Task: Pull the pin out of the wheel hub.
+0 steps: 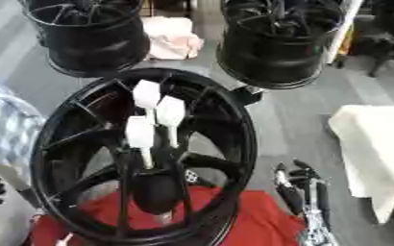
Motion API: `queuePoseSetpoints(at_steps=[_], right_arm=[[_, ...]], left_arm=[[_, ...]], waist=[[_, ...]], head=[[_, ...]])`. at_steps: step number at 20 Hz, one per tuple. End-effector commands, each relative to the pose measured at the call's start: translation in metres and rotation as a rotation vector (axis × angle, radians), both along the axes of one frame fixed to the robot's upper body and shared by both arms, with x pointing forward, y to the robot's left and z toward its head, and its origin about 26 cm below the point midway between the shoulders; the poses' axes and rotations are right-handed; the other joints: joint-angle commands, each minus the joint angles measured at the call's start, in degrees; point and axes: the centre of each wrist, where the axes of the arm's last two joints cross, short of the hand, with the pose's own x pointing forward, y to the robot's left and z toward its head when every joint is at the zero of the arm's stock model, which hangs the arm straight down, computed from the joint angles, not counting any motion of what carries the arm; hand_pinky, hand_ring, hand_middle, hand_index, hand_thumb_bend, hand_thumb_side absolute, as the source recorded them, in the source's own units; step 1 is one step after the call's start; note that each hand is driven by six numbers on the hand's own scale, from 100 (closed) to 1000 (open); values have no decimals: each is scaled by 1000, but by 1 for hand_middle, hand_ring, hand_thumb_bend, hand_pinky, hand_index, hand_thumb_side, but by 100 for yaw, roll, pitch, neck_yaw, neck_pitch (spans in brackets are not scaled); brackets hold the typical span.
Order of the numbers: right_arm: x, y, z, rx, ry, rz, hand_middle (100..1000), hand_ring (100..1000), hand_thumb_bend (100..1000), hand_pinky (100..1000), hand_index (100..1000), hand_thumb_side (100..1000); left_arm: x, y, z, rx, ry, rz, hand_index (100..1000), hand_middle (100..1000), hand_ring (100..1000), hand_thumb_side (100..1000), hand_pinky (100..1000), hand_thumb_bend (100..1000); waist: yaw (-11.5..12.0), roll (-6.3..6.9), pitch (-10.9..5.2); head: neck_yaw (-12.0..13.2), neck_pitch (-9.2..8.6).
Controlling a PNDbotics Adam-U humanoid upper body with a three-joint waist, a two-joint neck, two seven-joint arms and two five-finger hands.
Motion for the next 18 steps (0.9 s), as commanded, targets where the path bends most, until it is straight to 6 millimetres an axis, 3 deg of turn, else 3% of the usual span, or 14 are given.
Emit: queuePoseSetpoints(at_steps=[1, 6, 9, 11, 14, 18], right_arm=[[10, -30, 28, -57, -70, -53, 606, 624, 242, 728, 834, 534], [38, -77, 111, -259, -205, -86, 623, 641, 219, 744, 848, 517], [54, -89, 190, -434, -305, 0, 649, 664, 217, 757, 862, 507], [57, -85, 244, -551, -352, 112, 669, 679, 220, 766, 873, 497], [53, -65, 306, -693, -377, 318, 717, 720, 235, 783, 902, 465], [46, -29, 359, -819, -312, 635, 794, 787, 238, 811, 941, 424]], left_arm=[[2, 8, 9, 22, -16, 7, 757, 653, 734, 590, 715, 454], [-2, 12, 10, 34, -9, 13, 758, 653, 734, 590, 715, 455], [-3, 13, 10, 41, -5, 11, 758, 653, 734, 590, 715, 456], [-3, 14, 11, 47, -2, 8, 758, 654, 735, 590, 716, 456], [-3, 15, 13, 54, 1, 4, 758, 654, 735, 591, 716, 457], [-2, 15, 15, 61, 3, -2, 758, 654, 735, 591, 716, 457]], waist=[[-19, -3, -89], [-20, -63, -131], [7, -106, -161], [24, -135, -178], [58, -176, -204], [95, -222, -233]], head=[[3, -42], [-49, -5], [-56, 31], [-75, 42], [-95, 79], [-103, 107]])
